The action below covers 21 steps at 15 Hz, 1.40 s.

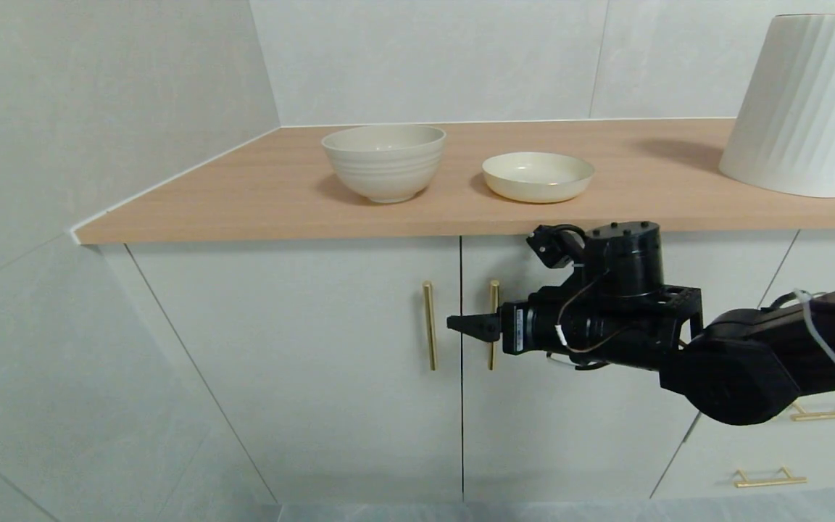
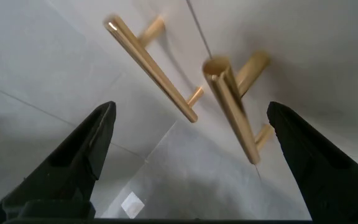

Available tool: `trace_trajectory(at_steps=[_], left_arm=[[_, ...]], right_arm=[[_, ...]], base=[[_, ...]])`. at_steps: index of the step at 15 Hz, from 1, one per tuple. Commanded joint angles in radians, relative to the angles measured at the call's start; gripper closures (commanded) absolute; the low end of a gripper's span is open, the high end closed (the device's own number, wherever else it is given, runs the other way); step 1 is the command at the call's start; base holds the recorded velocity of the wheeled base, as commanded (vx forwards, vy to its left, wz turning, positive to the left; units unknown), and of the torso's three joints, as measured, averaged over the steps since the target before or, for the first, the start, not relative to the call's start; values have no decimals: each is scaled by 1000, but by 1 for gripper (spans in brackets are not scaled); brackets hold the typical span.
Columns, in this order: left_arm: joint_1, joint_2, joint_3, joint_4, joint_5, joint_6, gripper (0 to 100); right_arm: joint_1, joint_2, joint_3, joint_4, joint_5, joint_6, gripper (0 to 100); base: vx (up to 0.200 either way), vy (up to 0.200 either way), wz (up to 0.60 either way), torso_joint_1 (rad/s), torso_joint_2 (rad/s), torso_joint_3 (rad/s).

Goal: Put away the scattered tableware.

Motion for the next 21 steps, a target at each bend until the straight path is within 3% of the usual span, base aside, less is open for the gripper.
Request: trace_trajectory(at_steps=[1, 8, 9, 13, 21], left_arm=[[0, 0, 0, 0, 0, 0, 0], [0, 0, 0, 0, 2, 0, 0], [0, 0, 0, 0, 2, 0, 0], [0, 0, 0, 0, 0, 0, 0], [0, 0, 0, 0, 0, 4, 0]], right_arm=[[3, 48, 16, -31, 2, 3, 0], [18, 53, 86, -169, 60, 53, 0], [18, 48, 138, -236, 143, 81, 0], [18, 42, 227, -365, 226, 81, 0], [19, -125, 434, -411, 364, 76, 0]], base=[[0, 0, 0, 0, 0, 0], [0, 0, 0, 0, 0, 0], [0, 0, 0, 0, 0, 0], [0, 0, 0, 0, 0, 0], [0, 0, 0, 0, 0, 0]])
